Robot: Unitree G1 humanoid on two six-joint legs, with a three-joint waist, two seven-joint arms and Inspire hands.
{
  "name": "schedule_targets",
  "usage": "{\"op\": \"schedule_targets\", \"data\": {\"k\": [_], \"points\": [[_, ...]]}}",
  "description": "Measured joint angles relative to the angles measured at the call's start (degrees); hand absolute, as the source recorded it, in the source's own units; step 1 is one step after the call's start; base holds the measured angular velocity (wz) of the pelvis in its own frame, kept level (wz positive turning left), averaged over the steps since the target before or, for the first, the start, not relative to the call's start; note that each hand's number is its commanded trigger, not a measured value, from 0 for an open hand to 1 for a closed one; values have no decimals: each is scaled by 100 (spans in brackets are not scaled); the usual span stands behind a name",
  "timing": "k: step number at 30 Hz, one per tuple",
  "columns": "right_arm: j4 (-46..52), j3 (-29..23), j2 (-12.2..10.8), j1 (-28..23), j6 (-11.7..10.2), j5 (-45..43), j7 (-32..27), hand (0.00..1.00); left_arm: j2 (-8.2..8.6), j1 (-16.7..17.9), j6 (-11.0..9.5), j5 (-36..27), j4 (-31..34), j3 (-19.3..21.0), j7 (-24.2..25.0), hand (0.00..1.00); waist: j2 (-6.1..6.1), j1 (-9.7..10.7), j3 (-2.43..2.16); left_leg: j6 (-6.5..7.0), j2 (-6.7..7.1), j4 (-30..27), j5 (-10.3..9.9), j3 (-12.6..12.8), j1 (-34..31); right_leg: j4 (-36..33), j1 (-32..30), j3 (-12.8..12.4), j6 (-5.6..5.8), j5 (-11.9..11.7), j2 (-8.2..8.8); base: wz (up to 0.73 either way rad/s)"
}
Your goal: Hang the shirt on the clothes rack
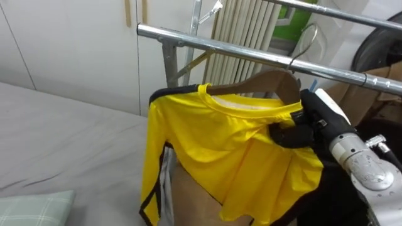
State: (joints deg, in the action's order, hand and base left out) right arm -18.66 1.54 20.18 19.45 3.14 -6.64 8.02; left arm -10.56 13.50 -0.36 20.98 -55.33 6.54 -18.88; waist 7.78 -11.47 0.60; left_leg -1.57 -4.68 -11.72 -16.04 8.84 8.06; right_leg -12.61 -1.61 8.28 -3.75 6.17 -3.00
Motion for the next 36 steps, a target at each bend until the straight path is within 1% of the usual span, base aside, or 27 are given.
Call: {"op": "schedule_targets", "data": {"k": [3, 6, 9, 10, 12, 15, 20, 23, 26, 30, 36], "points": [[-523, 1, 1, 200, -5, 247, -53, 100, -2, 88, 15, 3, 228, 2, 99, 0, -6, -68, 5, 0, 0, 8, 0, -24, 10, 9, 14, 58, 0, 0, 3, 2], [-789, 57, 3, 201, 2, 519, -61, 100, -2, 175, 26, 8, 442, -5, 168, 0, -6, -159, 4, 0, 0, 27, 0, -24, 28, 15, 28, 66, 0, 0, 6, 0], [-859, 203, 3, 206, -8, 822, -30, 100, -2, 187, 63, 133, 476, -29, 170, 0, -9, -162, 7, 0, -1, 15, 0, -50, 27, 32, 58, 100, 0, 0, 16, 6], [-1064, 203, 3, 255, -30, 930, -29, 100, -3, 171, 75, 194, 476, -62, 170, 0, -8, -156, 7, 0, 3, 6, 0, -106, 27, 56, 94, 148, 0, 0, 34, 16], [-1343, 202, 4, 338, -30, 1004, -30, 100, -2, 166, 71, 247, 476, -105, 170, 0, -9, -168, 7, 1, 8, 0, 0, -132, 27, 69, 113, 175, 0, 0, 57, 11], [-1771, 204, 7, 522, -50, 1010, -29, 100, -2, 191, 65, 388, 476, -112, 210, 0, -29, -169, 22, 20, 17, 0, 12, -162, 46, 83, 152, 222, 0, 0, 72, 8], [-2391, 204, 41, 772, -67, 1067, -27, 100, 5, 207, 88, 522, 550, -113, 313, 0, -27, -170, 20, 29, 27, -3, 25, -274, 42, 95, 196, 310, 0, 0, 91, 9], [-2755, 204, 93, 897, -65, 1137, -8, 100, 5, 245, 157, 612, 708, -111, 412, 0, -21, -178, 16, 32, 36, -2, 39, -291, 22, 95, 188, 340, 1, 1, 101, 5], [-2882, 205, 177, 915, -63, 1197, 93, 100, 5, 302, 183, 611, 872, -111, 461, 0, -3, -204, 11, 29, 34, -1, 44, -294, 23, 95, 189, 344, 1, 1, 103, 1], [-3041, 204, 315, 917, -62, 1304, 94, 100, 6, 301, 193, 619, 926, -102, 491, 0, 11, -284, 2, 28, 31, -1, 45, -293, 27, 101, 196, 343, 1, 1, 103, 0], [-3210, 204, 342, 917, -63, 1308, 95, 100, 5, 346, 206, 620, 913, -104, 494, 0, 13, -295, 8, 27, 32, -6, 45, -345, 59, 121, 256, 381, 1, 1, 96, 3]]}}
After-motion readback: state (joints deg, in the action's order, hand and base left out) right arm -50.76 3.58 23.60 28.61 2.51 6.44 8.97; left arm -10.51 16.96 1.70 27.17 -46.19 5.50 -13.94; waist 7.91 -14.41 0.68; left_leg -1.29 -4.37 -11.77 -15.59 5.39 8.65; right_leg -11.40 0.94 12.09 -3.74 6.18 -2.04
